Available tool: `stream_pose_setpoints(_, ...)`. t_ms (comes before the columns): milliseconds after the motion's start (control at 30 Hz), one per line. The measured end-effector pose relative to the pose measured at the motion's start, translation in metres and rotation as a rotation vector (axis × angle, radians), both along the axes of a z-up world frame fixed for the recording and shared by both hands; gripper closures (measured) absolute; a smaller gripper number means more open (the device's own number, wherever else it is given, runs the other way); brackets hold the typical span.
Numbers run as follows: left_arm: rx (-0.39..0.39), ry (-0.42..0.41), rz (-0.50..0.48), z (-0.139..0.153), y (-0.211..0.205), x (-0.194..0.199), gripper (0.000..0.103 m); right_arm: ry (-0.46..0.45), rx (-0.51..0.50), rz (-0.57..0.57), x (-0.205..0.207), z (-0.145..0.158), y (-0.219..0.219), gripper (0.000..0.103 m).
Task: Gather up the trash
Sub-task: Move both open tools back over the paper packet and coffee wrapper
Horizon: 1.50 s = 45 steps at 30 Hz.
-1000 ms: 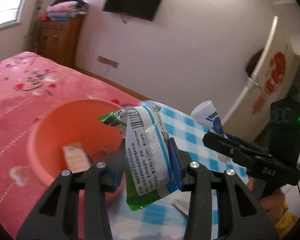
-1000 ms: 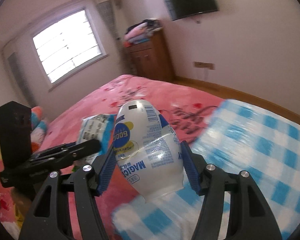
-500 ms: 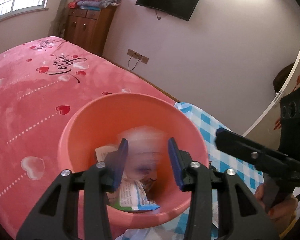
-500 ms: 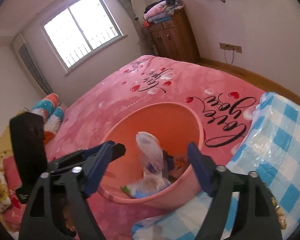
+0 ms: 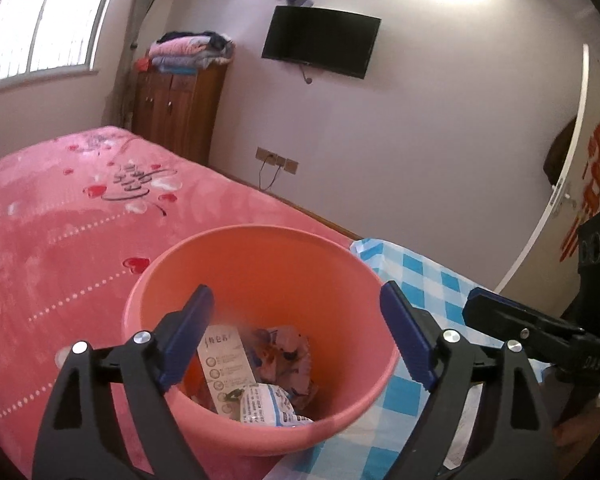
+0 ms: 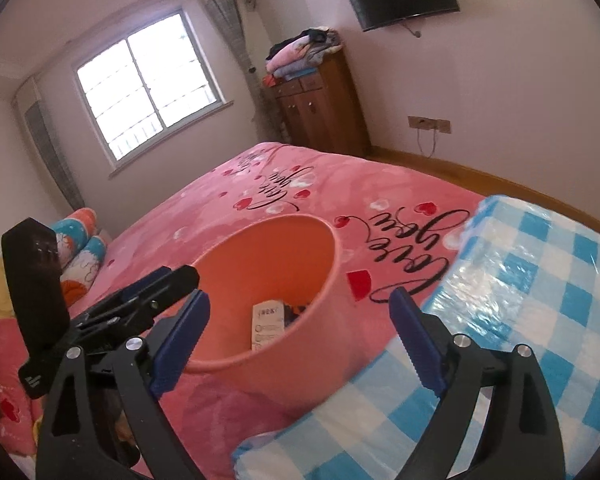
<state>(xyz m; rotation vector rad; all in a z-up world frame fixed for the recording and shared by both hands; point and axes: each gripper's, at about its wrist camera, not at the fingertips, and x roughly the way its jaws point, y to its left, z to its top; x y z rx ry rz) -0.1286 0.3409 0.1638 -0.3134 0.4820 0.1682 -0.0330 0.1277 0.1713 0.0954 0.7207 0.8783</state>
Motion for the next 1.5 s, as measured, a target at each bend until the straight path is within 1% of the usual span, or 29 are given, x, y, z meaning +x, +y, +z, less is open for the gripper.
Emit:
stream_pose_setpoints(100, 0.013, -0.001, -0.003, 0.001, -0.009, -0.003, 0.017, -0.005, 0.012, -0.046, -0.004, -0.005, -0.019, 0.010)
stream_pose_setpoints(167, 0.012, 0.010, -0.012, 0.000, -0.013, -0.003, 0.017, -0.013, 0.016, -0.080, -0.007, -0.008, -0.032, 0.006)
stream_pose_setpoints(267, 0.003, 0.024, -0.047, 0.000, -0.024, -0.003, 0.017, -0.011, 0.041, -0.125, -0.009, -0.012, -0.054, 0.005)
stream_pose_setpoints(400, 0.030, 0.007, -0.076, 0.002, -0.043, -0.009, 0.017, -0.014, 0.061, -0.190, -0.015, -0.014, -0.084, 0.005)
stream_pose_setpoints(500, 0.035, -0.009, -0.097, 0.004, -0.056, -0.014, 0.017, -0.018, 0.065, -0.225, -0.020, -0.015, -0.102, 0.005)
stream_pose_setpoints(633, 0.070, -0.032, -0.123, 0.006, -0.075, -0.019, 0.017, -0.030, 0.062, -0.277, -0.030, -0.017, -0.126, 0.005)
stream_pose_setpoints(767, 0.069, -0.032, -0.162, 0.004, -0.093, -0.019, 0.017, -0.056, 0.051, -0.320, -0.041, -0.018, -0.147, 0.005)
stream_pose_setpoints(867, 0.081, -0.032, -0.185, 0.001, -0.109, -0.021, 0.017, -0.050, 0.037, -0.352, -0.049, -0.020, -0.163, 0.005)
stream_pose_setpoints(1033, 0.084, -0.013, -0.234, -0.005, -0.131, -0.020, 0.017, -0.045, 0.028, -0.406, -0.060, -0.028, -0.186, 0.005)
stream_pose_setpoints(1233, 0.113, 0.026, -0.274, -0.020, -0.156, -0.019, 0.017, -0.029, 0.029, -0.457, -0.070, -0.040, -0.211, 0.005)
stream_pose_setpoints(1333, 0.131, 0.042, -0.292, -0.023, -0.165, -0.018, 0.017, -0.036, 0.024, -0.484, -0.074, -0.044, -0.219, 0.005)
stream_pose_setpoints(1500, 0.123, 0.049, -0.340, -0.030, -0.176, -0.017, 0.017, -0.034, -0.010, -0.518, -0.078, -0.052, -0.230, 0.005)
